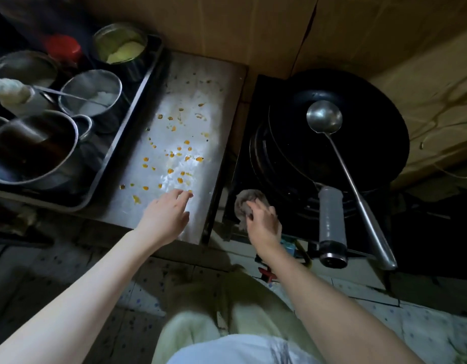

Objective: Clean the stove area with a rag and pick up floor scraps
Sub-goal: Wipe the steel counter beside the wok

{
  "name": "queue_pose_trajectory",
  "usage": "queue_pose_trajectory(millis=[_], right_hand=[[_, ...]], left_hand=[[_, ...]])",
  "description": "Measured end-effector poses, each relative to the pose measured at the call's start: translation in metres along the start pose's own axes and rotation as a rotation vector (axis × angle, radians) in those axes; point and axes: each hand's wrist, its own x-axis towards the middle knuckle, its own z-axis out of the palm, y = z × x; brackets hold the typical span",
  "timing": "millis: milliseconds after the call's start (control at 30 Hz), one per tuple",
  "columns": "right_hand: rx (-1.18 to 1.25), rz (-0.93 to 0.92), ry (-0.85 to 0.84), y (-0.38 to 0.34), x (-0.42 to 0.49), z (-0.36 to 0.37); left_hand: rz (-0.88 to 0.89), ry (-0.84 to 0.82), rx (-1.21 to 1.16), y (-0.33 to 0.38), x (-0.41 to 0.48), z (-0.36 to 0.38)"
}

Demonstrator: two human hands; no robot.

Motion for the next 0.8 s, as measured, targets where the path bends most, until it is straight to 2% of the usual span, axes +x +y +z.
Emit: queue_pose_trajectory(millis=[133,267,533,800], right_hand=[[0.01,0.107,0.13,0.021,-0.012,0.0],[-0.028,0.174,0.135,0.003,-0.004,0.002],[-0.002,0.099,0.142,-0.075,0.054,-0.002],[-0.069,0.097,0.086,-0.061,0.004,0.003]], left_hand=[[0.056,-0.031,0.013,-0.01,0.008,-0.006],[0.061,-0.013,-0.017,-0.038,0.005,-0.018],[0.132,-0.015,0.029,-0.085,-0.009,-0.03],[0.2,-0.059,0.023,-0.098,0.001,-0.021]])
